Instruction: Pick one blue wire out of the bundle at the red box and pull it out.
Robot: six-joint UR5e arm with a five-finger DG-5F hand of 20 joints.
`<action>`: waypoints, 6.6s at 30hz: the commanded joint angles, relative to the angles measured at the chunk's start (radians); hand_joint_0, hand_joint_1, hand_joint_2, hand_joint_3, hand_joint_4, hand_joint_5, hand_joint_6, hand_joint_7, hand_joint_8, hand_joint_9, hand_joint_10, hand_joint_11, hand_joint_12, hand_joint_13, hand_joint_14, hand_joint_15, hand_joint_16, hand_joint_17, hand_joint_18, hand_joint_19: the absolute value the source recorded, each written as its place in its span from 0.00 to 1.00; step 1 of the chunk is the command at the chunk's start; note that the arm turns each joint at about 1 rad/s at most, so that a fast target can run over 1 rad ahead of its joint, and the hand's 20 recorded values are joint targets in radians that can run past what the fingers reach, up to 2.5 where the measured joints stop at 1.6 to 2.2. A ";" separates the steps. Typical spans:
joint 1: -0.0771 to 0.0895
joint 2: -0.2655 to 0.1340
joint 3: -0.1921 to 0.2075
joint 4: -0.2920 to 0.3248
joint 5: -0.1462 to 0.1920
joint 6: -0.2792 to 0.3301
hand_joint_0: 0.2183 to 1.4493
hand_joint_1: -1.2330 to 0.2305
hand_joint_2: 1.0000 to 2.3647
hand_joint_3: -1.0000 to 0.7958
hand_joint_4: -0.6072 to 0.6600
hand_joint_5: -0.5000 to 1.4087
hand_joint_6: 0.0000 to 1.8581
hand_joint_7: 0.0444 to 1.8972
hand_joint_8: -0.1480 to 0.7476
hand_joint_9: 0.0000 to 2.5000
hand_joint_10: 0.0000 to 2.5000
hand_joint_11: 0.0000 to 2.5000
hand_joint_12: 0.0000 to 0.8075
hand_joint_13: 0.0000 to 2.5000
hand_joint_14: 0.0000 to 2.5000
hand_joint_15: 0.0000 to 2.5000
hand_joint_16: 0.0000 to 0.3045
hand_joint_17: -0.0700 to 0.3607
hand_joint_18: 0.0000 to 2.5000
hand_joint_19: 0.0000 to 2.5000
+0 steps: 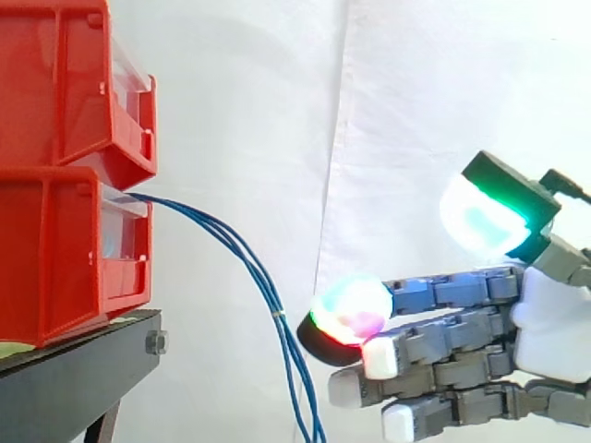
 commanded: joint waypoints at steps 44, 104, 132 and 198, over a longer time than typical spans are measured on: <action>0.054 -0.152 0.173 0.075 0.074 -0.099 0.26 0.37 0.00 0.33 0.70 0.20 0.27 0.53 0.46 0.29 0.00 0.16 0.46 0.15 0.00 0.10 0.17 0.43 0.17 0.20; 0.057 -0.234 0.182 0.121 0.151 -0.142 0.29 0.36 0.01 0.34 0.67 0.21 0.28 0.64 0.47 0.32 0.01 0.19 0.46 0.20 0.00 0.12 0.17 0.43 0.20 0.20; 0.048 -0.257 0.228 0.256 0.091 -0.076 0.30 0.36 0.01 0.35 0.66 0.21 0.29 0.63 0.47 0.33 0.01 0.19 0.46 0.20 0.00 0.12 0.16 0.42 0.20 0.20; 0.045 -0.260 0.247 0.260 0.091 -0.130 0.32 0.37 0.01 0.45 0.65 0.17 0.46 0.46 0.48 0.33 0.01 0.22 0.47 0.21 0.00 0.12 0.17 0.43 0.21 0.20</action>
